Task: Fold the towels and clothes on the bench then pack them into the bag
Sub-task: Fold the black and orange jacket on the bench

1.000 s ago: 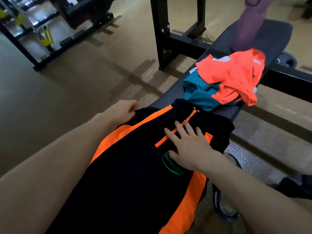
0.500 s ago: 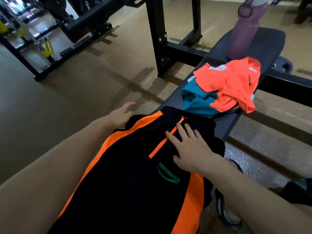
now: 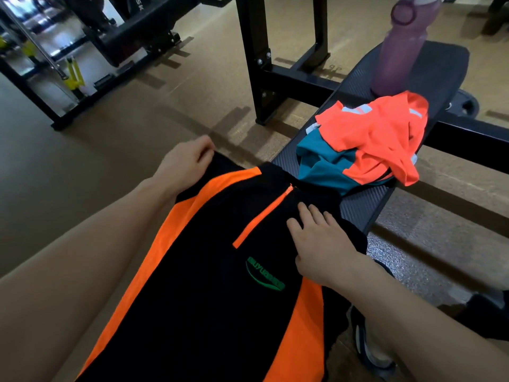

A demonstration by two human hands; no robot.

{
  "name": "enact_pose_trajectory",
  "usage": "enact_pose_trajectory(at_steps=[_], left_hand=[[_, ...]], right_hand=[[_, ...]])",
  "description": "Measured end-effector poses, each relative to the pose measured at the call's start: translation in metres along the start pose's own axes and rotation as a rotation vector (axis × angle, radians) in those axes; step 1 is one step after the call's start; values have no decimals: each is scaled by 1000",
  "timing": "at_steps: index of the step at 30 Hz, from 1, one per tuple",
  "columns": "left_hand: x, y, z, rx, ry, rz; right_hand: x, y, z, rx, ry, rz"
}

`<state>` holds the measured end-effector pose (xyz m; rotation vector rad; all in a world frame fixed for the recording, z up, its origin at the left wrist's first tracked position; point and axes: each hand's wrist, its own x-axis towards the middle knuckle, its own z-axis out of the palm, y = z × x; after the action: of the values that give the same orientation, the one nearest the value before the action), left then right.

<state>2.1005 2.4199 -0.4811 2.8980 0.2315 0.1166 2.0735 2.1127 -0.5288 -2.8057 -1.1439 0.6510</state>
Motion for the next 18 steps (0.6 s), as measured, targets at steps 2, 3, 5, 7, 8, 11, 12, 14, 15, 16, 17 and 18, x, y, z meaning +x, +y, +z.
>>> enact_pose_trajectory(at_steps=[2, 3, 5, 7, 8, 11, 12, 14, 15, 16, 17, 18], left_hand=[[-1, 4, -4, -13, 149, -19], [-2, 5, -4, 3, 177, -14], [-1, 6, 1, 17, 141, -15], [1, 1, 12, 95, -41, -66], [1, -2, 18, 203, -179, -96], [-8, -10, 31, 502, -548, -174], [-14, -16, 32, 521, -601, -189], [-21, -29, 33, 463, -574, -197], [-22, -34, 32, 397, -493, -209], [-23, -37, 29, 304, -373, -243], [-23, -37, 26, 201, -239, -289], [-22, -36, 22, 97, -108, -340]], right_hand=[[0, 2, 1, -3, 14, 23], [1, 2, 1, -2, 18, 32], [0, 3, 2, -2, 18, 54], [0, 3, 2, -1, 13, 80], [0, 3, 2, 0, 7, 94], [0, 6, 1, 9, -35, 153], [0, 8, 0, 14, -51, 170], [1, 12, -3, 27, -70, 191], [1, 14, -4, 36, -68, 195], [2, 15, -5, 46, -60, 197], [2, 16, -5, 55, -51, 197], [2, 15, -5, 63, -44, 195]])
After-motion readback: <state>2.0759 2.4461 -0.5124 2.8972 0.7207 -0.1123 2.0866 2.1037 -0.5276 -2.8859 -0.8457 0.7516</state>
